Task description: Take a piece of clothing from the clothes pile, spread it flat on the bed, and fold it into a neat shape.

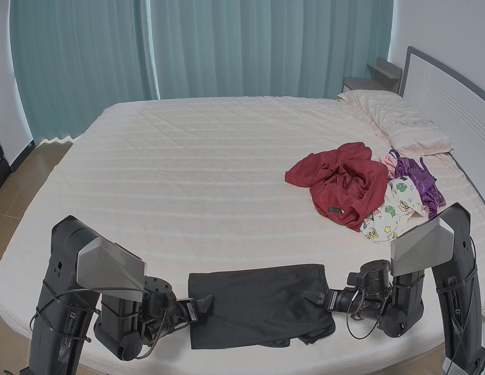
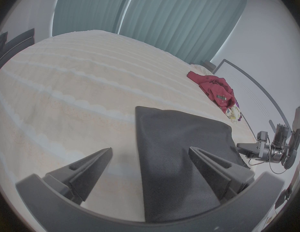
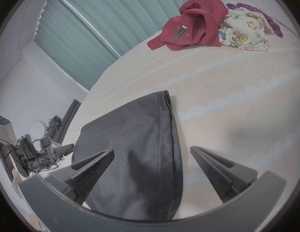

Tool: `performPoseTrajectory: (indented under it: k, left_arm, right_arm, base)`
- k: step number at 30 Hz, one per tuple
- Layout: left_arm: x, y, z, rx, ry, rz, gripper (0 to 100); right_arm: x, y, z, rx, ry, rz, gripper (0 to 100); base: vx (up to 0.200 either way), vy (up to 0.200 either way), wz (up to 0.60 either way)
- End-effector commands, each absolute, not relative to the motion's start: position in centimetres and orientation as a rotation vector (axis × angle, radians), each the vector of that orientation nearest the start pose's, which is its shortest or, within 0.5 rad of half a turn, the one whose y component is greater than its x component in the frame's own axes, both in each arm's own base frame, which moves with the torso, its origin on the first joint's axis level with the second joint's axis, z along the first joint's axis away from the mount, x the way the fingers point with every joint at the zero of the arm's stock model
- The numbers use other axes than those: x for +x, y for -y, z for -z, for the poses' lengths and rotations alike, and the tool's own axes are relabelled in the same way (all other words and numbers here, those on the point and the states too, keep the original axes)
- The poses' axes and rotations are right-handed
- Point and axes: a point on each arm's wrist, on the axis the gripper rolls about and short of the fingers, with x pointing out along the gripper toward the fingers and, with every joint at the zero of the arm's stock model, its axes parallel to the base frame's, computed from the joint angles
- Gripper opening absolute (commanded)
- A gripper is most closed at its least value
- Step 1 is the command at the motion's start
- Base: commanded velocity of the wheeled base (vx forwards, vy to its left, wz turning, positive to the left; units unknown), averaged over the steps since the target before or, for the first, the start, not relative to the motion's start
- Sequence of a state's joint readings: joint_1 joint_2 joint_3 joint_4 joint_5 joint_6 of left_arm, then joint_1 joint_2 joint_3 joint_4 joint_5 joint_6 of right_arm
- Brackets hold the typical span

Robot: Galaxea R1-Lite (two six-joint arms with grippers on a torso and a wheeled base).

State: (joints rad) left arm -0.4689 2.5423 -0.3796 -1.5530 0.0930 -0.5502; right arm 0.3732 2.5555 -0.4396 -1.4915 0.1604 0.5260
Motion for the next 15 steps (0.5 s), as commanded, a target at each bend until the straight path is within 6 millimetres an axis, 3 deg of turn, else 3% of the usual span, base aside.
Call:
performPoseTrajectory:
  k: [1, 15]
  left_arm:
    - [27.1, 13.9, 7.8, -0.351, -0.638, 0.219, 100]
    - [27.2, 14.9, 7.7, -0.384, -0.662, 0.350, 100]
  right_arm:
    - [28.3, -12.2, 8.6, 0.417, -0.755, -0.358, 100]
    - [28.9, -14.3, 8.4, 0.378, -0.779, -0.362, 100]
  base:
    - [0.000, 0.000, 0.00]
    - [0.000, 0.000, 0.00]
